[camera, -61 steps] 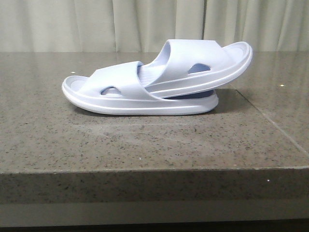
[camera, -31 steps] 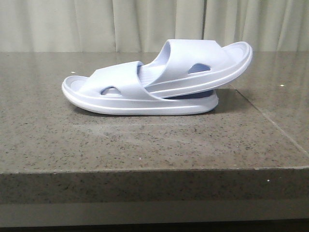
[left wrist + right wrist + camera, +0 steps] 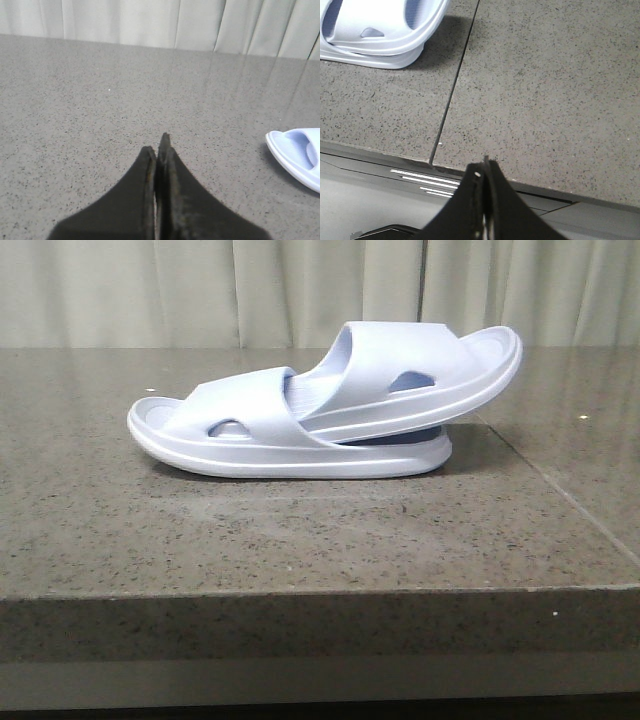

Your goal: Insert blue slippers together front up

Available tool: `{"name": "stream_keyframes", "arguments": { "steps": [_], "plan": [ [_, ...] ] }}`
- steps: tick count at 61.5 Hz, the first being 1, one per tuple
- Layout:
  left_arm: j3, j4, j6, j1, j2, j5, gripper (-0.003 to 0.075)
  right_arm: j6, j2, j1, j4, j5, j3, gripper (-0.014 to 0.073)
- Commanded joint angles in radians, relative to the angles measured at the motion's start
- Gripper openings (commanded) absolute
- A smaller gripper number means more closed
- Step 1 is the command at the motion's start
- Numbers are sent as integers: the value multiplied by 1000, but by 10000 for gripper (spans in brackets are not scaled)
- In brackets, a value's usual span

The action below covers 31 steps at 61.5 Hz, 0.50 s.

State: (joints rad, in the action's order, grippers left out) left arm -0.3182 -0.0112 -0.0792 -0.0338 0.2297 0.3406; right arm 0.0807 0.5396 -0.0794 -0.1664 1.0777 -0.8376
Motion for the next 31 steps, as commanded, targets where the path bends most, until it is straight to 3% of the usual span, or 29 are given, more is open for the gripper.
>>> {"name": "stream_keyframes", "arguments": {
  "steps": [1, 21, 31],
  "plan": [
    [75, -10, -10, 0, -71, -180, -20, -4, 4, 1, -8, -67, -24, -67],
    [328, -39, -10, 58, -252, -405, -20, -4, 4, 1, -8, -67, -24, -67],
    [328, -45, -8, 56, -251, -370, -20, -4, 2, 1, -8, -64, -24, -67]
  ]
}}
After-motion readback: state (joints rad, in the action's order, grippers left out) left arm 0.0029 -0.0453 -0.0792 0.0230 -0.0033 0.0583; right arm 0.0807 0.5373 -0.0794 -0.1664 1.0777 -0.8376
